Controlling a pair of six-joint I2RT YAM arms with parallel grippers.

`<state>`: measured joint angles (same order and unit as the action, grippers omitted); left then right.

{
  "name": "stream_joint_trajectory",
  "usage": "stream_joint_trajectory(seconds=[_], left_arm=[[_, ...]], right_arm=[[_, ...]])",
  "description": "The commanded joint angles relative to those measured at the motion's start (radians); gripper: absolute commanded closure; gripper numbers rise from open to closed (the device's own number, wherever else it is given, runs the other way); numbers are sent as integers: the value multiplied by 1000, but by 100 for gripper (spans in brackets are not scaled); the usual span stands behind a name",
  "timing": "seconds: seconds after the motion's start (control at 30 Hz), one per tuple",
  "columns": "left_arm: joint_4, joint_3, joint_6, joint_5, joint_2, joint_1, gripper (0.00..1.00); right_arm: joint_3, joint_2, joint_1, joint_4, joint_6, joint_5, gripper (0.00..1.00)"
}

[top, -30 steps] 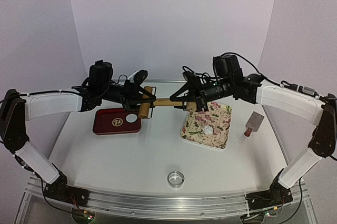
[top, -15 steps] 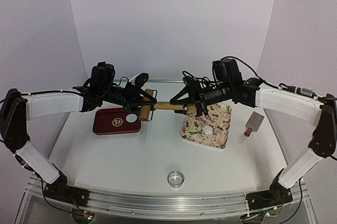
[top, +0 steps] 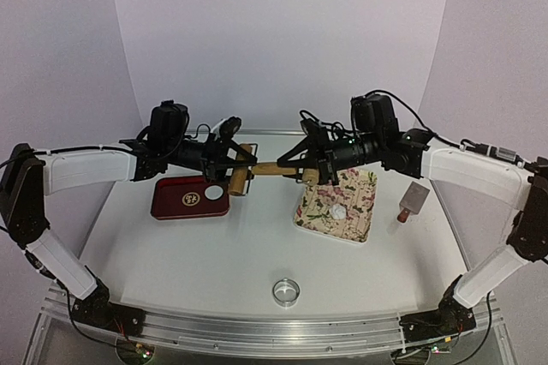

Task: Roll out the dumpling wrappers from the dough
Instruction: Pass from the left arm to the right, then move to the center of the board.

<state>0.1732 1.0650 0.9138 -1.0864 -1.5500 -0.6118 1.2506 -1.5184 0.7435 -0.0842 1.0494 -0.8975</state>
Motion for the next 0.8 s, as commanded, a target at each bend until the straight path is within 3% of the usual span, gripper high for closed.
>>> stream_joint_trajectory(seconds=[0.0,0.2,0.4,0.57,0.77], left_arm=[[-176,45,-100,180,0,-5,16],[-346,70,-226,461,54,-5,7],[-549,259,-305,721,-120,-90,14],[-631,482,-277,777,-366,-182,25],[-700,733,-245,792,-609,-217,34]], right_arm=[[-55,128,-7,31,-4,170,100],[-53,258,-75,-337,-105,480,100],[90,236,-136,-742,-179,680,100],[198,194,-225,-918,-244,728,100],[282,160,-239,-1001,-302,773,100]])
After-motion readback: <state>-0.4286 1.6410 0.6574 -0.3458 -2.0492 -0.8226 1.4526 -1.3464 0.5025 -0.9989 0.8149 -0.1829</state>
